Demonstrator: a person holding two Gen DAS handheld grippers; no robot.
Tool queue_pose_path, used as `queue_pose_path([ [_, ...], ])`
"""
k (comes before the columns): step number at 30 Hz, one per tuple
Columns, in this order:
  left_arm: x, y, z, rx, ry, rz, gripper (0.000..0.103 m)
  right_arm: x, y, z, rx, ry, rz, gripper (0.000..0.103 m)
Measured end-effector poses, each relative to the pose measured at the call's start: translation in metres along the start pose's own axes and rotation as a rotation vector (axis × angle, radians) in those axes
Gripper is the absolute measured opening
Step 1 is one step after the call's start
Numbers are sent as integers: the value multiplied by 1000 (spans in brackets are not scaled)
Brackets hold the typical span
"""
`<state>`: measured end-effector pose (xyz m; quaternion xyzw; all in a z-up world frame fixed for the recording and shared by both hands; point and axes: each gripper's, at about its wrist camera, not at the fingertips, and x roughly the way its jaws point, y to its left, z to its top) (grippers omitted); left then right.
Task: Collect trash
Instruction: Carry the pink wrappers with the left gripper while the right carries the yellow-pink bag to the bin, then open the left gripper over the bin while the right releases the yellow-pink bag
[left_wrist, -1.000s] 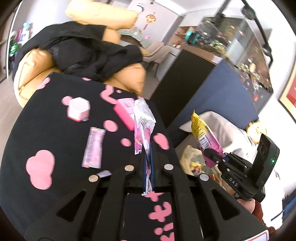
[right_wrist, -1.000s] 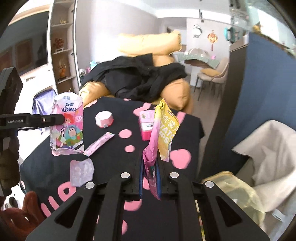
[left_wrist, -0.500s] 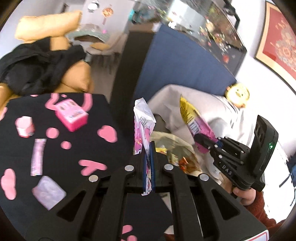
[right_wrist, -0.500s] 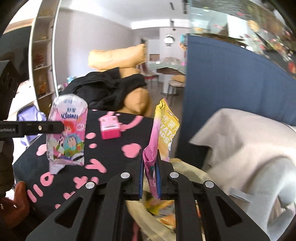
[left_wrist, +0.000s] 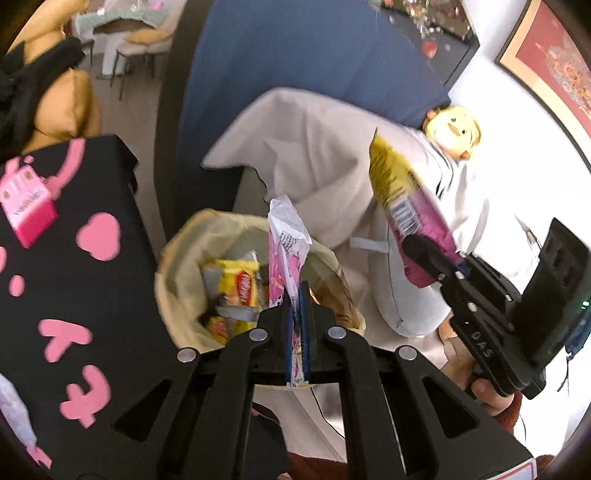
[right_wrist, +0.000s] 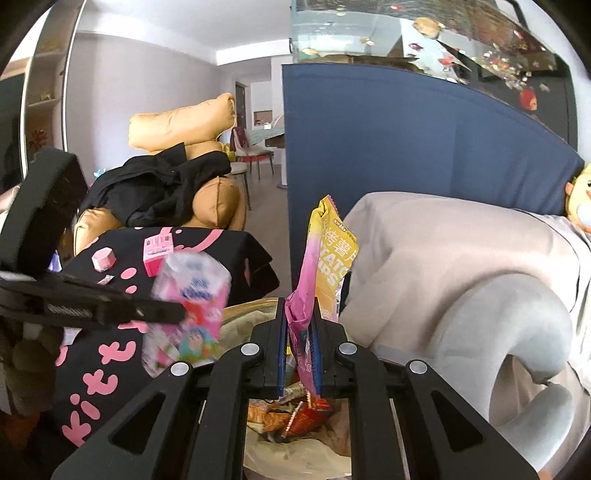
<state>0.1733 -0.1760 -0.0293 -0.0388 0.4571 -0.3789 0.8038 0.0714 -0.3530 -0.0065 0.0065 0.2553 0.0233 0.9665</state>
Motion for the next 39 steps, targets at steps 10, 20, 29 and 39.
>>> queue_pose_path([
  [10, 49, 5, 1, -34, 93, -4, 3, 1, -20, -10, 68, -2, -4, 12],
  [20, 59, 25, 6, -82, 68, 1, 41, 14, -14, -16, 70, 34, 46, 12],
  [29, 3, 45, -21, 5, -66, 227, 50, 68, 15, -39, 12, 173, 67, 12],
  [39, -38, 77, -49, -53, -106, 241, 53, 141, 31, -79, -17, 424, 18, 12],
])
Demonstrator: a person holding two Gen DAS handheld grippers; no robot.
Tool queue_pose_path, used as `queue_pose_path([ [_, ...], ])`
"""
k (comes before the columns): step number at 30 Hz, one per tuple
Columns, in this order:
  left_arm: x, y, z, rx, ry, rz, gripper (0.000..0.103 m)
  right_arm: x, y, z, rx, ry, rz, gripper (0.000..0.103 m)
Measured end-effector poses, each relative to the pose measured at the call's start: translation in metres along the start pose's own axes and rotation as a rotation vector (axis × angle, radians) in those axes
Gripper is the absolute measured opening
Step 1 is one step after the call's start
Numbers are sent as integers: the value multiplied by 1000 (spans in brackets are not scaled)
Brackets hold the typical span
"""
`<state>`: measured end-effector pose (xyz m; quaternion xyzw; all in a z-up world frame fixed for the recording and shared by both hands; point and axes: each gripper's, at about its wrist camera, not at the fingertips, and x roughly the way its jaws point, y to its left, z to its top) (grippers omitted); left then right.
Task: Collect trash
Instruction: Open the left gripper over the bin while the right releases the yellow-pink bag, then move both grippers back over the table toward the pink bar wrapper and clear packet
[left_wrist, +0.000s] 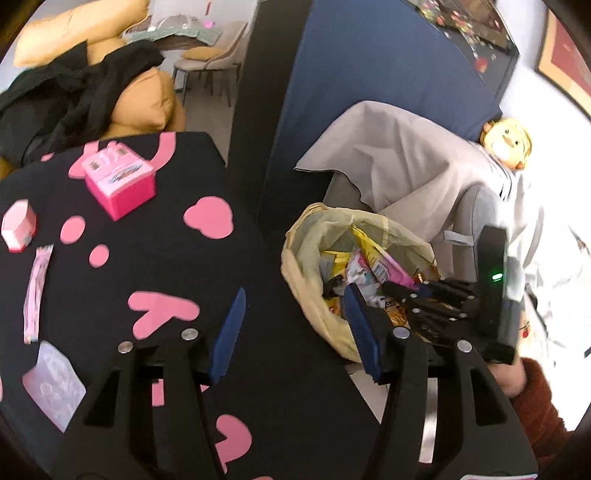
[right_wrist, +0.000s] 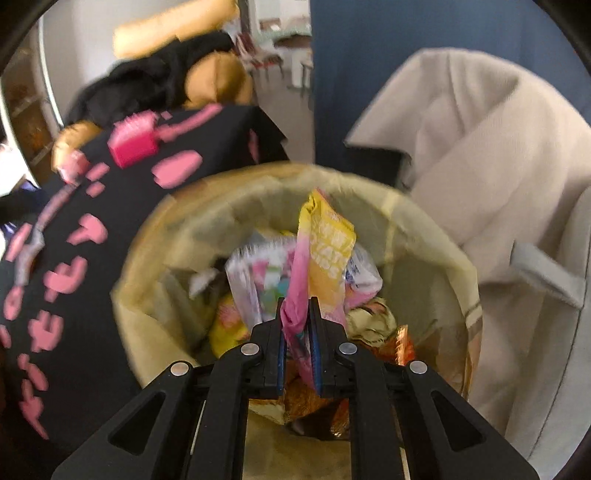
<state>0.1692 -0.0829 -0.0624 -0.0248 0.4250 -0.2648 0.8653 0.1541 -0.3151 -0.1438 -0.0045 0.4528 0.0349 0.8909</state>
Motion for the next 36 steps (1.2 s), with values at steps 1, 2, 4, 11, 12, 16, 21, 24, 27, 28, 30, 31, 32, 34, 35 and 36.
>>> queue_pose_path([
  [1, -1, 5, -1, -16, -1, -2, 53, 4, -2, -2, 15, 16, -6, 12],
  [2, -2, 11, -3, -34, -1, -2, 53, 6, -4, -3, 27, 29, -9, 12],
  [4, -3, 20, -5, -56, 0, 3, 53, 9, -8, -6, 43, 49, -17, 12],
  [11, -14, 41, -14, -91, -22, 28, 53, 9, -9, -8, 68, 68, -20, 12],
  [12, -17, 43, -15, -91, -27, 31, 53, 8, -11, -8, 79, 69, -10, 13],
  [16, -27, 51, -17, -102, -49, 34, 58, -7, -14, -10, 134, 48, 58, 16],
  [21, -41, 65, -21, -110, -83, 65, 58, -37, -4, -9, 79, -13, 35, 40],
  [24, -48, 78, -24, -126, -98, 93, 58, -53, 2, -5, 54, -49, 27, 40],
  [27, -57, 93, -27, -139, -117, 135, 59, -65, 9, 1, 50, -80, 52, 41],
  [28, -59, 96, -28, -140, -122, 148, 59, -70, 13, 4, 44, -90, 65, 41],
  [30, -66, 108, -30, -148, -137, 188, 59, -78, 27, 10, 15, -124, 70, 41],
  [31, -69, 112, -32, -155, -143, 197, 59, -81, 33, 12, 0, -139, 67, 41],
  [32, -73, 118, -33, -167, -150, 205, 59, -85, 42, 16, -19, -157, 61, 41],
  [34, -82, 132, -35, -197, -166, 216, 59, -87, 56, 22, -40, -181, 48, 41],
  [35, -88, 140, -37, -213, -179, 226, 59, -88, 63, 26, -52, -190, 53, 41],
  [36, -93, 147, -38, -223, -188, 235, 59, -87, 70, 29, -62, -190, 66, 41],
])
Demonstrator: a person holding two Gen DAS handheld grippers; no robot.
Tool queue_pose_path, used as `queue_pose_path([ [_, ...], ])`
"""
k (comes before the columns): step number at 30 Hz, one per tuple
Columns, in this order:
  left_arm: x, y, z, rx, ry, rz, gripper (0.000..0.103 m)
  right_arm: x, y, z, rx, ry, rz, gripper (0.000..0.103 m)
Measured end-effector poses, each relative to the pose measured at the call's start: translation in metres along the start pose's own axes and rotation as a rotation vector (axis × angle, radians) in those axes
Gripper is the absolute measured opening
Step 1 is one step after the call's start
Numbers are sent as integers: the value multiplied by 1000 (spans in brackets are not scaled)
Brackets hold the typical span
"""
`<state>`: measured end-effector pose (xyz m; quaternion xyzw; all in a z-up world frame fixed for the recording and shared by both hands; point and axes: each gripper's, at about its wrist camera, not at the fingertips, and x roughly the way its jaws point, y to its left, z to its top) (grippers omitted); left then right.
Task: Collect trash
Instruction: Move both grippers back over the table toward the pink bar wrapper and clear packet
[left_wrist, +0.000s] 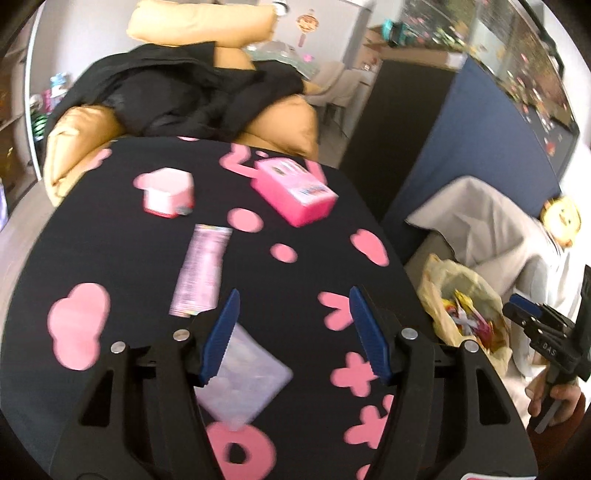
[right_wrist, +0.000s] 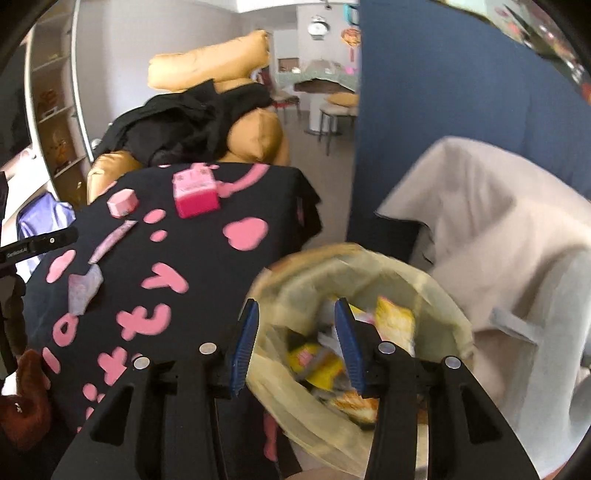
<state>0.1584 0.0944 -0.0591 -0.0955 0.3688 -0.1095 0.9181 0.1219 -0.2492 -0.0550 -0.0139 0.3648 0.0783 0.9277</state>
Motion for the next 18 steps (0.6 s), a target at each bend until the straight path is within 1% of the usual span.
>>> queue_pose_path([
  [5, -18, 48, 4, -72, -54, 70, 59, 21, 39, 9, -26, 27, 106, 41],
  [9, -26, 91, 0, -127, -56, 124, 60, 47, 80, 12, -69, 65, 173, 41],
  [10, -27, 102, -3, -143, -51, 135, 60, 54, 94, 12, -84, 83, 205, 41],
  [15, -37, 132, -13, -185, -44, 148, 60, 77, 159, 9, -187, 150, 348, 41],
  [18, -40, 142, -19, -196, -41, 141, 60, 93, 198, 5, -245, 185, 401, 41],
])
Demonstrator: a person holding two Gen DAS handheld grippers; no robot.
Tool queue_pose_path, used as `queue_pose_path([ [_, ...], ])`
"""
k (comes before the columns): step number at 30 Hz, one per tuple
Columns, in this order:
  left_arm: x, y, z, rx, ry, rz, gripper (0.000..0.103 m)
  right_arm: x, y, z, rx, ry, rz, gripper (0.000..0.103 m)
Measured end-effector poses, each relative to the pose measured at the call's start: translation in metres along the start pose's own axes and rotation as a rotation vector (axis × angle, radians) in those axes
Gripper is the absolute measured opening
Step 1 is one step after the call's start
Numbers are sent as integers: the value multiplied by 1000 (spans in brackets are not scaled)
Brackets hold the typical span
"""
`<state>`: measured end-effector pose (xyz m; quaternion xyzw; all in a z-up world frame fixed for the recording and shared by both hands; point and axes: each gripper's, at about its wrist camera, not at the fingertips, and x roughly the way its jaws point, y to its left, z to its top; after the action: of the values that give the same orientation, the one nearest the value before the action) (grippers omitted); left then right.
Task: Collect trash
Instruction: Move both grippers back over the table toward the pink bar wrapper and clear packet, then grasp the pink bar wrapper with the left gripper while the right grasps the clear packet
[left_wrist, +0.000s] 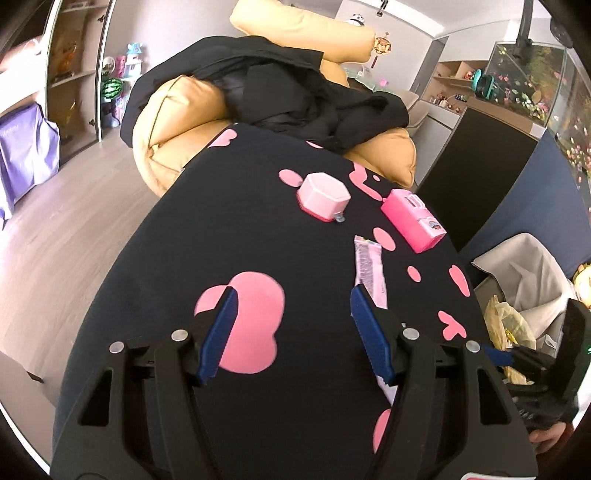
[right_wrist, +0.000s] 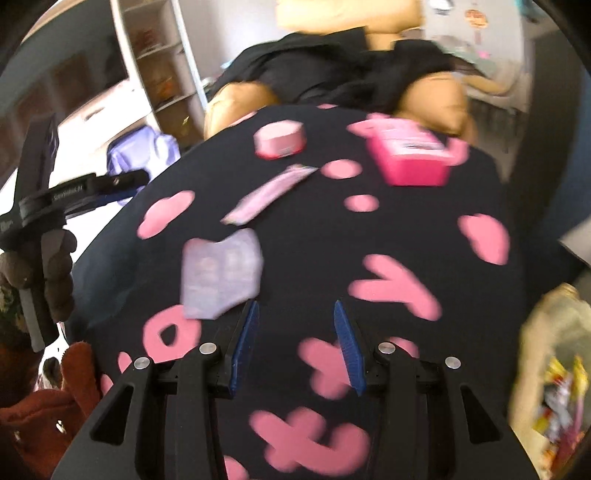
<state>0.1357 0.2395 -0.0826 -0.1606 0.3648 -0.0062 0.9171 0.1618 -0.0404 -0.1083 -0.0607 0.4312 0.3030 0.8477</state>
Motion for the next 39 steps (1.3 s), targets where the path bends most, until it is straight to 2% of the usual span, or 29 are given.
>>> queue_pose_path([
  [5, 3, 11, -6, 4, 27, -10, 60, 40, 22, 6, 1, 67, 39, 41],
  [12, 5, 15, -8, -5, 39, -19, 60, 50, 47, 9, -85, 39, -38, 41],
  [13, 5, 15, -8, -6, 39, -19, 60, 49, 48, 9, -99, 34, -42, 38],
  [17, 11, 9, -6, 4, 52, -22, 60, 41, 45, 3, -89, 19, -9, 13],
  [22, 23, -10, -6, 50, 78, -43, 60, 15, 18, -13, -21, -26, -29, 9],
  [28, 59, -60, 3, 198, 130, -73, 60, -20, -39, -32, 162, -71, -73, 9],
  [32, 90, -90, 15, 272, 162, -43, 60, -40, -64, -39, 235, -113, -98, 9],
  [36, 117, -107, 23, 323, 200, 17, 54, -48, -79, -44, 270, -131, -93, 9],
  [38, 127, -112, 25, 325, 225, 27, 45, -48, -82, -46, 277, -134, -92, 9],
  [39, 130, -113, 26, 318, 236, 27, 44, -48, -83, -47, 279, -134, -90, 9],
])
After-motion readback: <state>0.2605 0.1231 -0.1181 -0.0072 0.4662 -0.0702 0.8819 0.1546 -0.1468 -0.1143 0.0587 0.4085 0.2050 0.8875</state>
